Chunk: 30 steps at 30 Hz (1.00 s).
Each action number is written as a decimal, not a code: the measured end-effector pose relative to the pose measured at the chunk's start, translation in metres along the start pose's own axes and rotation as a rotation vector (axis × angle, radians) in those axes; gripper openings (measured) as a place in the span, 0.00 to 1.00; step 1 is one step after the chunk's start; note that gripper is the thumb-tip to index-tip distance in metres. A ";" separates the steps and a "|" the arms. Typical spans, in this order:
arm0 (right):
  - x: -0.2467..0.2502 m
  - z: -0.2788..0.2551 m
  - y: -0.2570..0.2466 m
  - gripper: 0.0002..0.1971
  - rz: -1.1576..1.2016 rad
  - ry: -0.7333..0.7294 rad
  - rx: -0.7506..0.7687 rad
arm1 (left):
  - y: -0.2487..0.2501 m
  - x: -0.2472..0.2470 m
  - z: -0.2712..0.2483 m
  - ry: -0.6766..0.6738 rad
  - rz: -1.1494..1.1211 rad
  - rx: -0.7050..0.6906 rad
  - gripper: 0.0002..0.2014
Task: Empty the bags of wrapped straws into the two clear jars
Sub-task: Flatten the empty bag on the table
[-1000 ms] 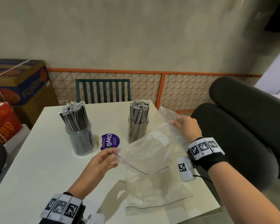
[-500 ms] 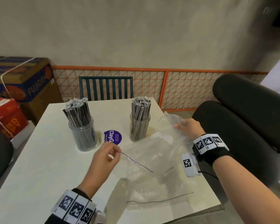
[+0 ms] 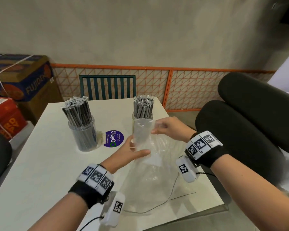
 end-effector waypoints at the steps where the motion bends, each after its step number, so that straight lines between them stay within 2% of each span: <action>1: -0.003 0.002 -0.004 0.12 -0.010 -0.012 0.042 | 0.002 -0.005 0.003 -0.045 -0.022 0.009 0.31; 3: -0.008 0.003 -0.005 0.06 -0.021 -0.008 0.066 | 0.002 -0.008 0.007 -0.057 -0.022 0.029 0.17; 5: -0.011 0.003 0.002 0.11 -0.050 0.010 0.050 | -0.001 -0.006 0.009 -0.003 -0.030 0.036 0.08; 7: -0.015 0.003 0.015 0.22 -0.152 0.046 0.014 | -0.003 0.000 0.010 0.061 -0.057 0.035 0.06; 9: -0.020 -0.001 0.030 0.37 -0.195 0.108 -0.082 | -0.003 0.008 0.010 0.120 -0.086 0.040 0.08; 10: -0.024 -0.004 0.038 0.42 -0.149 0.133 -0.134 | -0.004 0.013 0.010 0.147 -0.103 0.041 0.08; 12: -0.036 -0.011 0.054 0.45 0.013 0.142 -0.235 | -0.006 0.024 0.011 0.181 -0.144 0.027 0.06; 17: -0.074 -0.025 0.071 0.25 0.465 0.043 -0.454 | -0.008 0.036 0.011 0.211 -0.213 -0.009 0.05; 19: -0.086 -0.024 0.068 0.20 0.636 -0.002 -0.469 | -0.010 0.038 0.013 0.218 -0.231 -0.016 0.05; 21: -0.096 -0.020 0.065 0.15 0.710 -0.017 -0.437 | -0.010 0.037 0.015 0.221 -0.247 -0.018 0.05; 23: -0.103 -0.016 0.064 0.10 0.729 0.010 -0.414 | -0.010 0.038 0.017 0.232 -0.259 -0.024 0.05; 26: -0.107 -0.013 0.071 0.10 0.775 0.074 -0.472 | -0.011 0.046 0.020 0.284 -0.259 -0.059 0.05; 30: -0.104 -0.017 0.086 0.07 1.126 0.159 -0.668 | -0.009 0.061 0.022 0.426 -0.364 -0.057 0.07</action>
Point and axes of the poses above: each hand's wrist, its own z-axis towards the middle knuckle, its own x-axis out of the back of the hand, y = z × x, the point moved 1 cm from there along z, towards the middle knuckle, and after that the axes turned 4 degrees about y, right-handed, at the moved point
